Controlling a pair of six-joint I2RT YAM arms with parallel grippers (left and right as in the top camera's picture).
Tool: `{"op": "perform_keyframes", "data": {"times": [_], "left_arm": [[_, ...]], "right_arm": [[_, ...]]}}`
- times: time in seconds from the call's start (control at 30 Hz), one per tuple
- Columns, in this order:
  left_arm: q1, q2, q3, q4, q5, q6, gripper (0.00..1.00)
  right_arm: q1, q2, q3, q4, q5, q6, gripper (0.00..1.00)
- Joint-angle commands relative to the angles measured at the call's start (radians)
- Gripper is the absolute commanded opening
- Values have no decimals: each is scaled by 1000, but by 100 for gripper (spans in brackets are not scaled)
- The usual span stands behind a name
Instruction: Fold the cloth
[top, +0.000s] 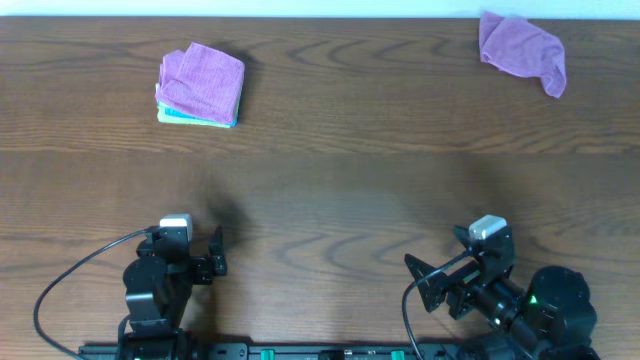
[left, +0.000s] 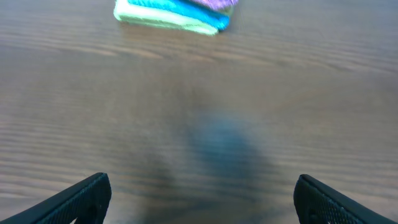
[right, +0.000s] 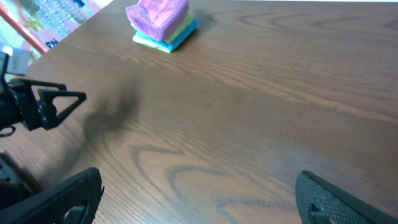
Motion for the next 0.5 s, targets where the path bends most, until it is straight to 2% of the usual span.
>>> {"op": "perform_keyframes", "data": {"times": [0.0, 0.47], "left_arm": [[-3, -37, -19, -14, -75, 31, 95], [-2, -157, -19, -14, -106, 38, 95]], "right_arm": [[-5, -3, -4, 1, -7, 12, 99], [-5, -3, -4, 1, -6, 12, 99]]}}
